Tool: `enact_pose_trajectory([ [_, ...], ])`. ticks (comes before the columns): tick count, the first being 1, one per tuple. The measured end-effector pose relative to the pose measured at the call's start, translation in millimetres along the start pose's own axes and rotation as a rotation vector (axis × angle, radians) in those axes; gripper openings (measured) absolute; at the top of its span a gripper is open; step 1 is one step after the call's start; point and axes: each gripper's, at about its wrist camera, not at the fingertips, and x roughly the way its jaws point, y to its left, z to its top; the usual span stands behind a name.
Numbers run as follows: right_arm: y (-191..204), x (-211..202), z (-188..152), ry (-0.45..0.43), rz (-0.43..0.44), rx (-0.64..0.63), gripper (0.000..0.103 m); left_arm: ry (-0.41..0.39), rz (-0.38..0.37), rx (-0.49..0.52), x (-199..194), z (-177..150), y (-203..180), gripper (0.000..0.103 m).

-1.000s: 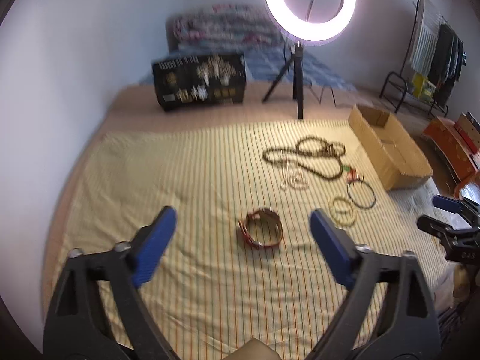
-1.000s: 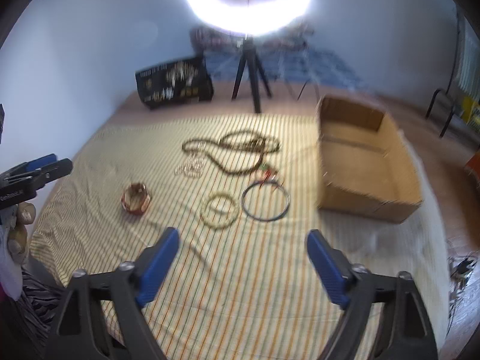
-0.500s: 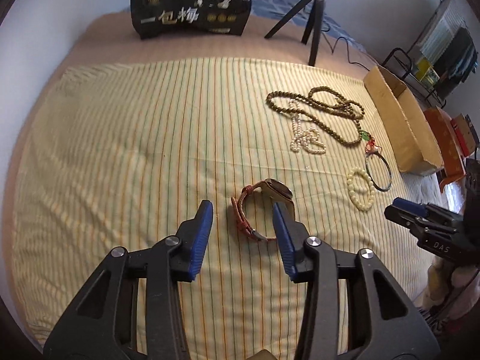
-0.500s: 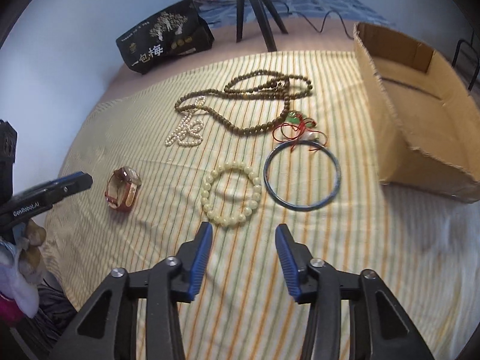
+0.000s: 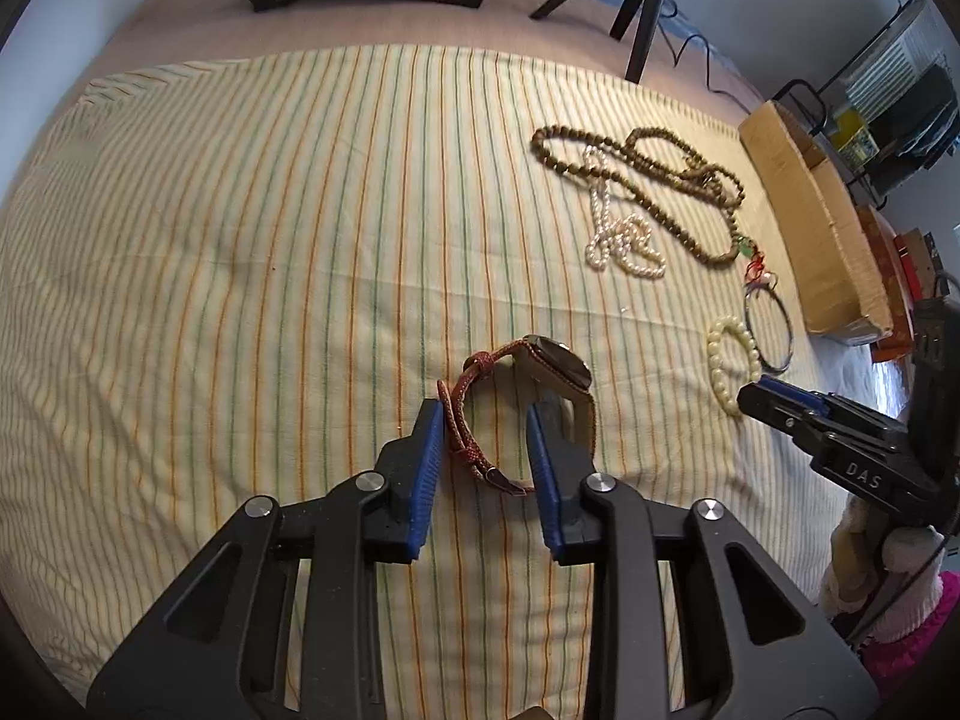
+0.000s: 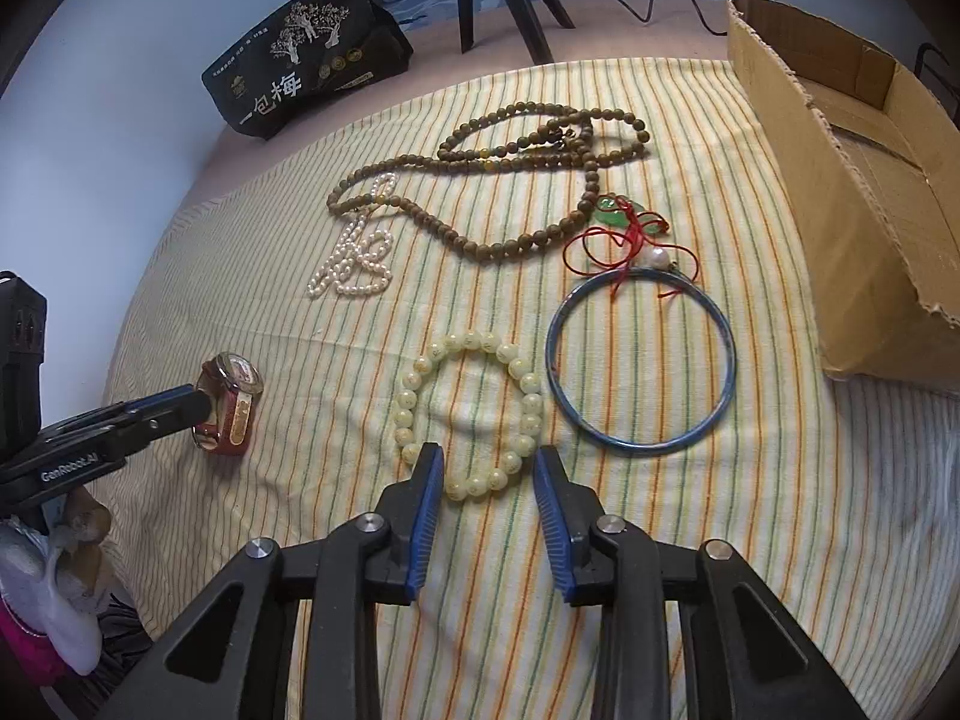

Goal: Organize jewelry
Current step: 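Grasp the cream bead bracelet with the right tool while the left tool grasps the brown watch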

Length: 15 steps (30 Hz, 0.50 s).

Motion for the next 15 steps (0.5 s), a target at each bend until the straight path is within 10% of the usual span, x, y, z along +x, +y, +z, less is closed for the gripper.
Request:
enact_pose_trajectory([
  [15,12.5,8.4,3.5,-0.025,-0.04,-0.081,0.005,0.02,0.012,-0.028,11.1,2.9,9.9,0.008],
])
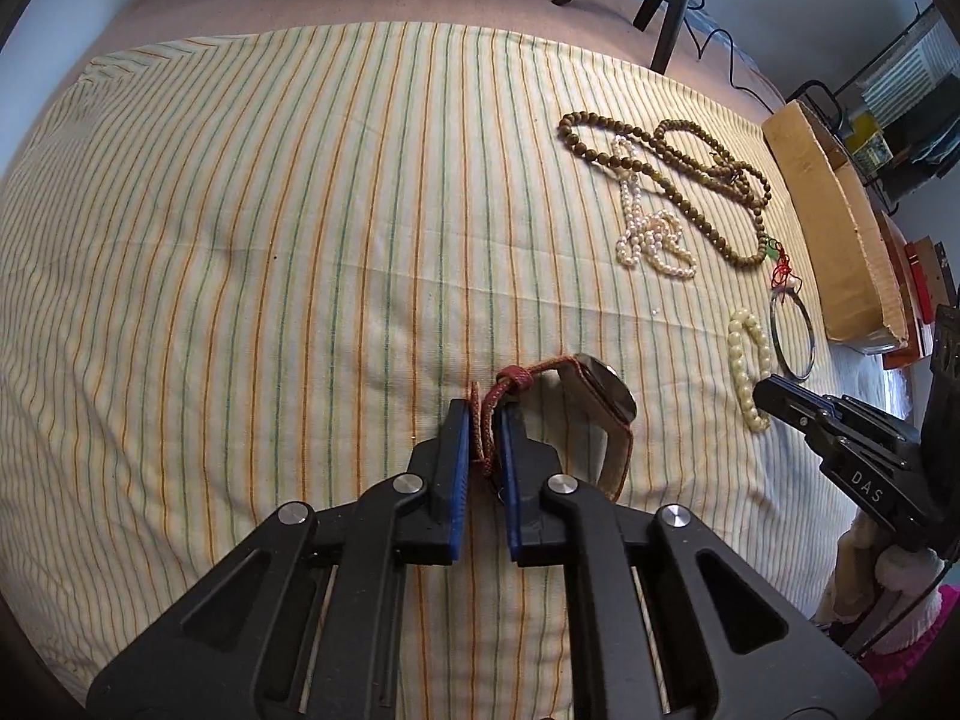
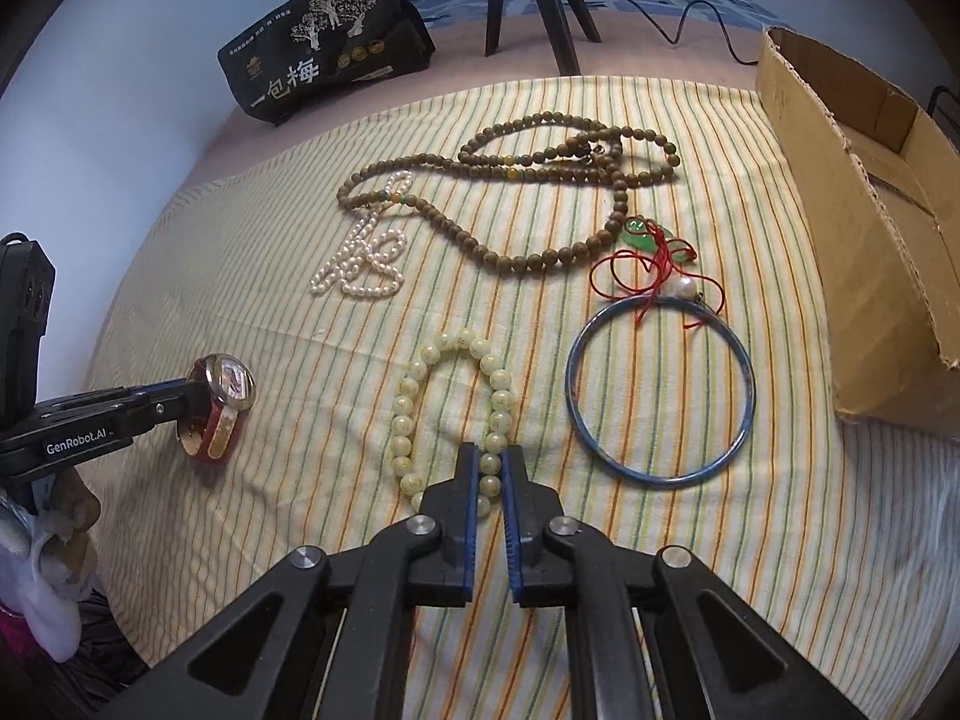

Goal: Organize jewelry
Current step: 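Grasp the cream bead bracelet with the right tool while the left tool grasps the brown watch, then carry bracelet and watch into the cardboard box and open both tools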

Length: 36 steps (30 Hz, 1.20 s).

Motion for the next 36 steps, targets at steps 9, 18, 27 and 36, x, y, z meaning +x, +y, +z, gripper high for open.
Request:
enact_pose_trajectory([
  [9,10.0,5.6,-0.4,0.006,-0.06,-0.065,0.013,-0.016,0.017,0.024,-1.1,-2.9,-4.5,0.007],
  [18,23.8,-2.4,2.0,-0.043,-0.075,-0.147,0.005,-0.068,0.022,0.024,-15.0,-0.2,-5.7,0.007],
  [27,36.9,-41.7,6.2,-0.147,-0.072,-0.194,0.005,-0.142,0.003,0.05,-37.8,2.9,-20.1,0.007],
  [36,19.8,-81.0,18.5,-0.246,-0.109,-0.17,0.005,-0.228,-0.048,0.094,-65.9,11.9,-55.0,0.007],
])
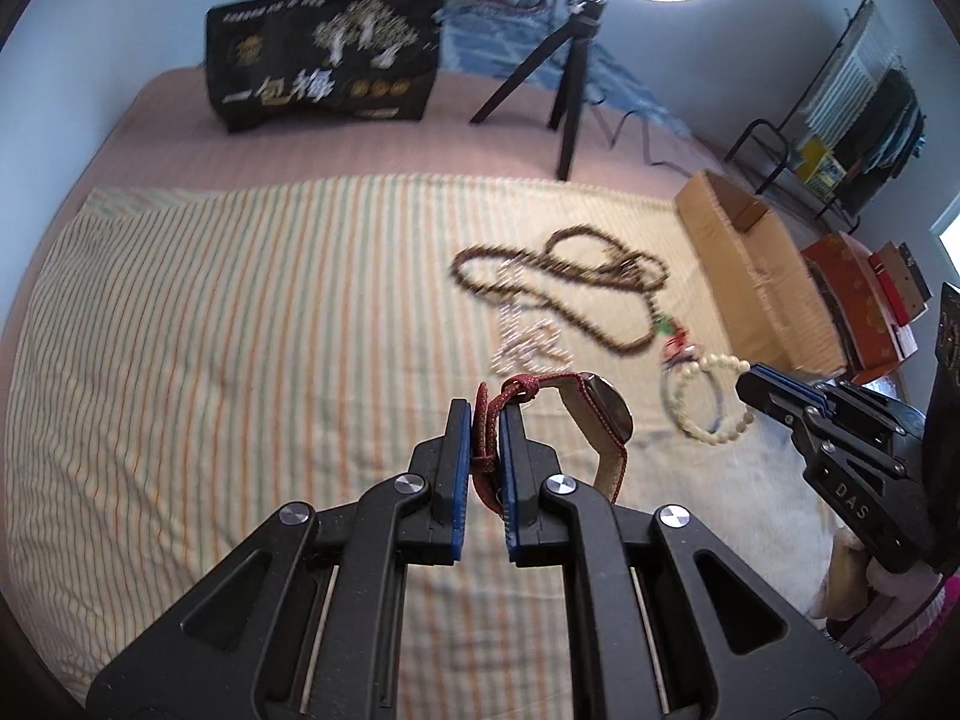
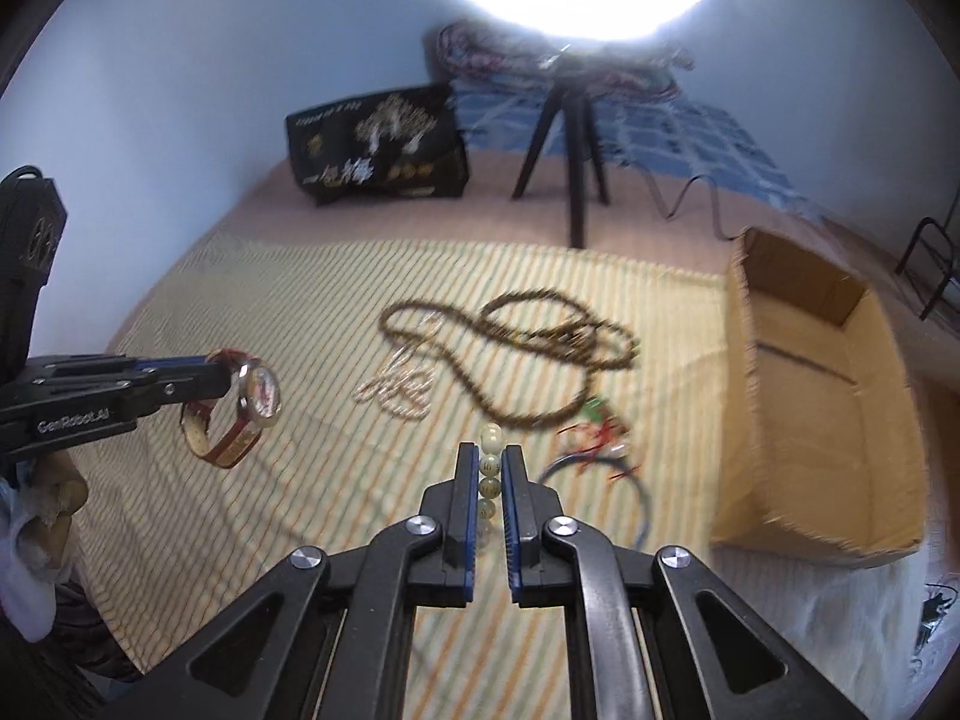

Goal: Organize jewelry
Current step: 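Carry bracelet and watch into the cardboard box and open both tools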

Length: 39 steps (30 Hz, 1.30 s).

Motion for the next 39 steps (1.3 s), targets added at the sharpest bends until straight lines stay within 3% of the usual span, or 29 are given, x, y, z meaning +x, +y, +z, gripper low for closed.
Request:
enact_pose_trajectory([
  [16,-98.0,-58.1,21.8,-0.129,-0.125,0.159,0.005,-0.09,-0.103,0.157,-3.8,28.4,-105.7,0.007],
  [30,-178.2,-52.9,37.2,-0.115,-0.237,0.188,0.005,-0.081,-0.187,0.205,32.7,52.3,-177.5,0.007],
  [39,-214.7,-42.7,40.6,-0.101,-0.24,0.223,0.005,-0.05,-0.249,0.247,65.6,57.1,-221.7,0.007],
])
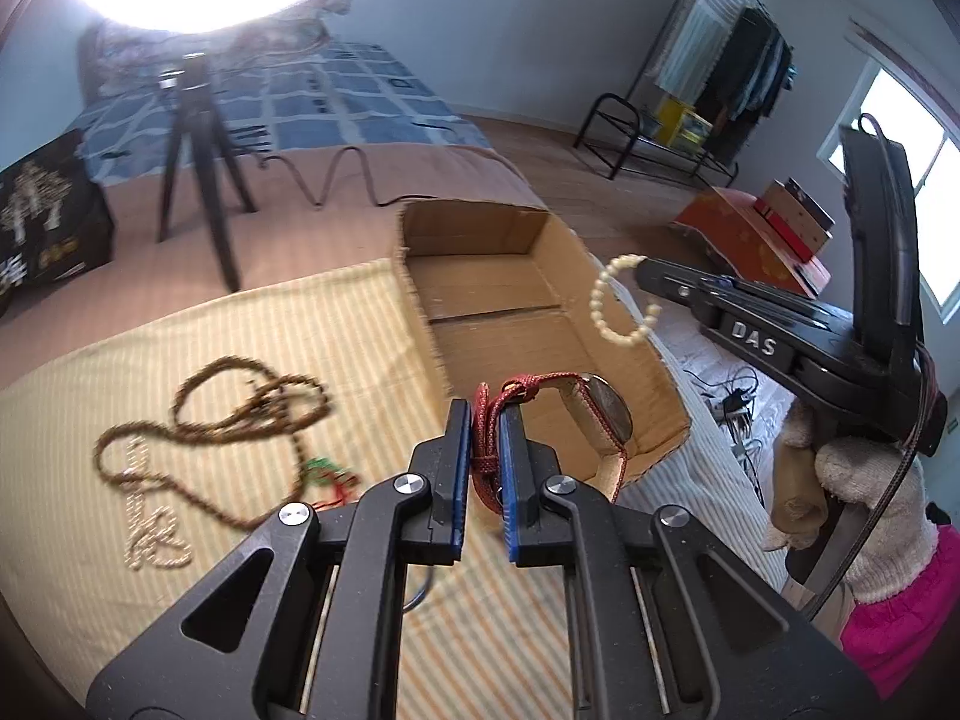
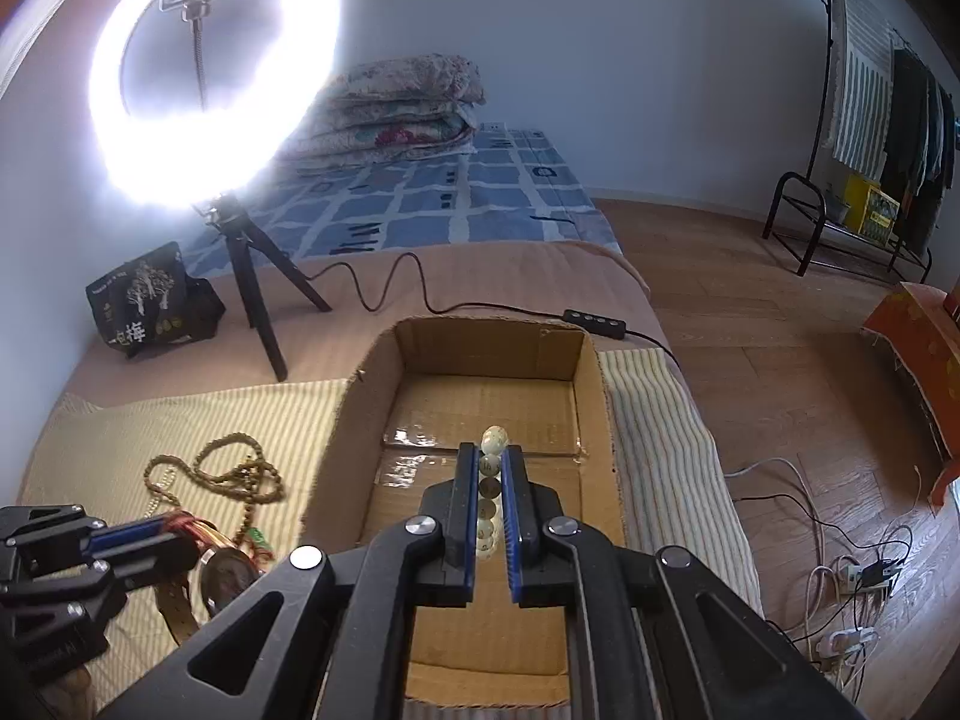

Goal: Organize jewelry
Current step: 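Carry bracelet and watch into the cardboard box and open both tools, then move both open tools back over the necklaces on the sheet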

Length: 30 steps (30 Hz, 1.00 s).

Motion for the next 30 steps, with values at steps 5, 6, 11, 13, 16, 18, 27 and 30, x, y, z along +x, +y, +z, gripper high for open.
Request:
enact_pose_trajectory([
  [5,-10.2,11.5,-1.1,0.022,-0.003,0.027,0.005,0.029,-0.031,-0.003,20.7,-0.3,-12.8,0.007],
  [6,-11.8,12.0,-1.3,0.022,-0.001,0.031,0.005,0.032,-0.029,0.003,23.6,-1.0,-15.5,0.007],
  [11,-16.3,14.7,-2.4,0.027,-0.005,0.046,0.005,0.049,-0.017,0.023,34.8,-5.1,-22.3,0.007],
  [13,-16.4,16.6,-3.8,0.034,-0.003,0.05,0.006,0.055,-0.019,0.022,37.4,-5.8,-22.0,0.008],
  [16,-17.0,15.6,-5.6,0.029,-0.01,0.043,0.033,0.047,-0.026,0.018,39.0,-4.5,-21.4,0.014],
  [18,-18.7,12.6,-5.5,0.014,-0.018,0.048,0.049,0.043,-0.026,0.019,38.5,-3.9,-21.9,0.025],
  [27,-23.0,2.2,-3.8,-0.03,-0.076,0.07,0.086,0.022,0.014,0.048,27.1,-5.7,-14.6,0.034],
  [30,-20.8,-2.6,-3.3,-0.048,-0.1,0.07,0.089,0.019,0.022,0.051,22.3,-7.1,-11.2,0.034],
])
